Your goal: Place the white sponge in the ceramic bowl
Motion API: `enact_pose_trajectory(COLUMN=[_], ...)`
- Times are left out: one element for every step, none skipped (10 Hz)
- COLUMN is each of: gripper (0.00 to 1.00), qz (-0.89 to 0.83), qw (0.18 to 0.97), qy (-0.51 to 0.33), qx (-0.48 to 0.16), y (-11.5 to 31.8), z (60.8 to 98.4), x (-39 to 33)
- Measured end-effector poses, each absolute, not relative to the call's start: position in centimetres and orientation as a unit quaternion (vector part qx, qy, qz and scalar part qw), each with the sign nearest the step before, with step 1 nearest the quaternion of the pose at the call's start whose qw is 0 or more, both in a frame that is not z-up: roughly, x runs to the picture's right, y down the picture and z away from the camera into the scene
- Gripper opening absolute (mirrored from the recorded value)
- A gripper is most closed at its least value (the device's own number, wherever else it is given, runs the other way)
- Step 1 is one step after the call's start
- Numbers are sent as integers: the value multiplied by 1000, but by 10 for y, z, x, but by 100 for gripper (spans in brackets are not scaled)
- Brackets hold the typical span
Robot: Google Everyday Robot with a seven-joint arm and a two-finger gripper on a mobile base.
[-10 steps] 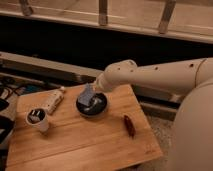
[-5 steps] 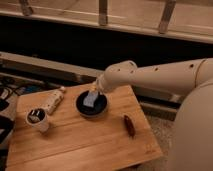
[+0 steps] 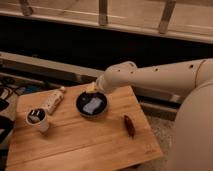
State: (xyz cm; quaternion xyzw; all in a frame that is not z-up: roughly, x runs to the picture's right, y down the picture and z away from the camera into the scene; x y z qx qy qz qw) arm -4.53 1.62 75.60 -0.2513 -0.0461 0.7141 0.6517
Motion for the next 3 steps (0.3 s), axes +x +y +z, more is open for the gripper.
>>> enact_pose_trajectory(gripper=[78,73,63], qz=[714,714,714], qw=[652,652,651], qy=[-46,-46,-46], qx=[-251,-251,-251], y=[17,17,18], z=[756,756,756], x=[-45,-45,-45])
